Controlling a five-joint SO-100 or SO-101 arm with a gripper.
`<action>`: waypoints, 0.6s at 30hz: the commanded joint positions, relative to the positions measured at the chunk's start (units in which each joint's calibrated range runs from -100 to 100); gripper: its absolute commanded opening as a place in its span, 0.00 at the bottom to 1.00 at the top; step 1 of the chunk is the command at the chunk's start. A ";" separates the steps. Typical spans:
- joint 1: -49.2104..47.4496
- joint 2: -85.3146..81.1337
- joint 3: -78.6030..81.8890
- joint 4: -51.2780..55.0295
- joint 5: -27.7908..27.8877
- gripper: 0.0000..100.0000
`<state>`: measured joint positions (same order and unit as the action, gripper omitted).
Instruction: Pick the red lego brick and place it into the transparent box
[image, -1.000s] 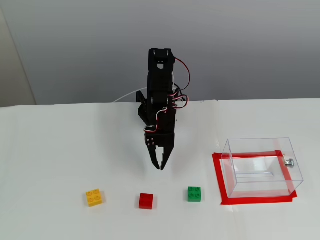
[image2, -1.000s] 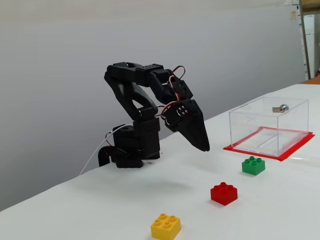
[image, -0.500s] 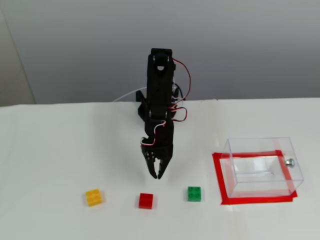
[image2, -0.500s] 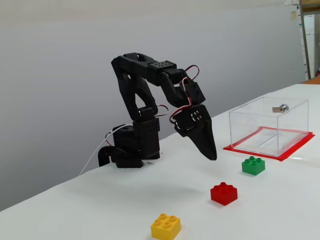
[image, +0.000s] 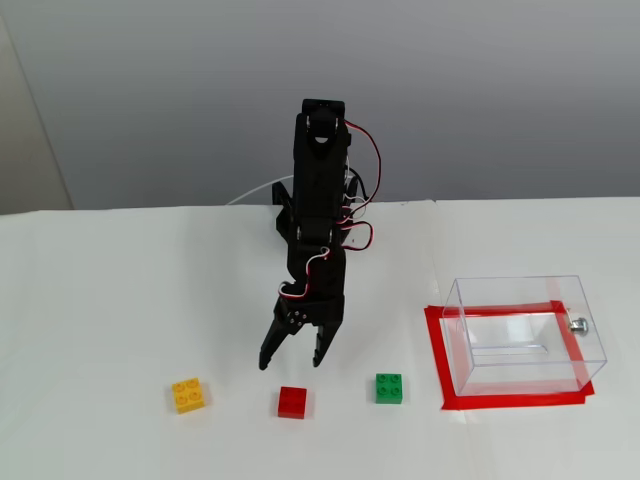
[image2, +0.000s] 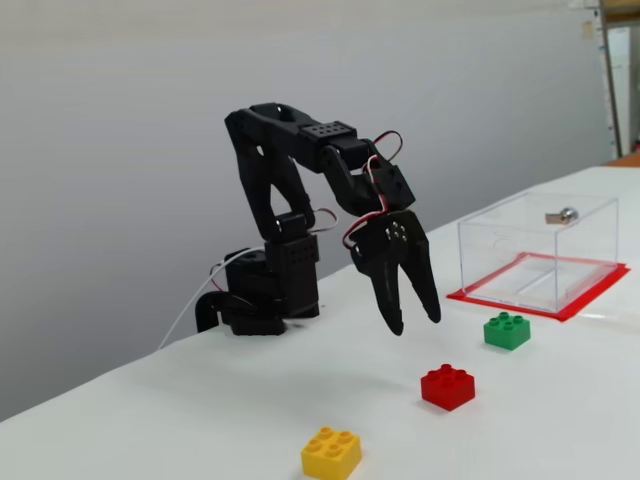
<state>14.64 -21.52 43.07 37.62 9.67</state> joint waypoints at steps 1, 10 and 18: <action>0.71 1.28 -2.66 -2.46 -0.02 0.35; 0.63 7.22 -7.09 -2.72 -5.34 0.35; 0.34 12.32 -10.70 -2.72 -8.16 0.35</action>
<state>14.96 -9.77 35.13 35.56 2.15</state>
